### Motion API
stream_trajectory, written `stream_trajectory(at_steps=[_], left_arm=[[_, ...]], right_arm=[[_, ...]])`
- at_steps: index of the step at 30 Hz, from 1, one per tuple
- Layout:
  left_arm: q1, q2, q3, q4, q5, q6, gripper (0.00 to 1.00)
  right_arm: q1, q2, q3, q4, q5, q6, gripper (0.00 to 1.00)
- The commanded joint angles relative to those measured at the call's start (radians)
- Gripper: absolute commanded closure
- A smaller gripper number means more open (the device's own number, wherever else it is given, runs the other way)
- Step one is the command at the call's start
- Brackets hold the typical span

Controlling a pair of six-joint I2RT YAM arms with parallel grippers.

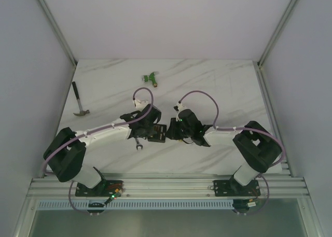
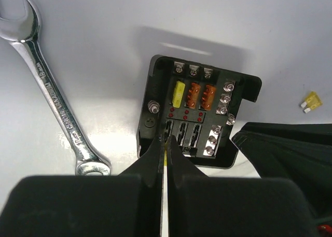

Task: Snap on the fuse box
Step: Install the fuse at the fuse box base.

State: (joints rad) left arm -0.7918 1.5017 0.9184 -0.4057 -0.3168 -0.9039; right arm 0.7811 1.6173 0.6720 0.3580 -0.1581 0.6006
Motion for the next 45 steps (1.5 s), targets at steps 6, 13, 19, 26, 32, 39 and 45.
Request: stream_trajectory(at_steps=[6, 13, 19, 26, 32, 39, 45], left_arm=[[-0.03, 0.055, 0.108, -0.119, -0.054, 0.128, 1.0], [-0.055, 0.09, 0.158, -0.187, -0.107, 0.189, 1.0], [-0.056, 0.095, 0.169, -0.191, -0.111, 0.206, 1.0], [-0.059, 0.123, 0.179, -0.192, -0.099, 0.205, 1.0], [-0.068, 0.139, 0.191, -0.188, -0.115, 0.202, 1.0], [-0.069, 0.165, 0.194, -0.172, -0.116, 0.206, 1.0], [-0.07, 0.182, 0.194, -0.161, -0.126, 0.216, 1.0]], right_arm=[[0.005, -0.052, -0.09, 0.13, 0.11, -0.006, 0.62], [0.006, -0.142, -0.186, 0.221, 0.24, -0.005, 0.36], [0.006, -0.243, -0.271, 0.29, 0.335, -0.02, 0.11], [0.006, -0.333, -0.327, 0.289, 0.438, -0.025, 0.0], [0.006, -0.353, -0.342, 0.295, 0.455, -0.02, 0.0], [0.006, -0.352, -0.342, 0.297, 0.45, -0.021, 0.0], [0.006, -0.346, -0.341, 0.299, 0.44, -0.022, 0.0]])
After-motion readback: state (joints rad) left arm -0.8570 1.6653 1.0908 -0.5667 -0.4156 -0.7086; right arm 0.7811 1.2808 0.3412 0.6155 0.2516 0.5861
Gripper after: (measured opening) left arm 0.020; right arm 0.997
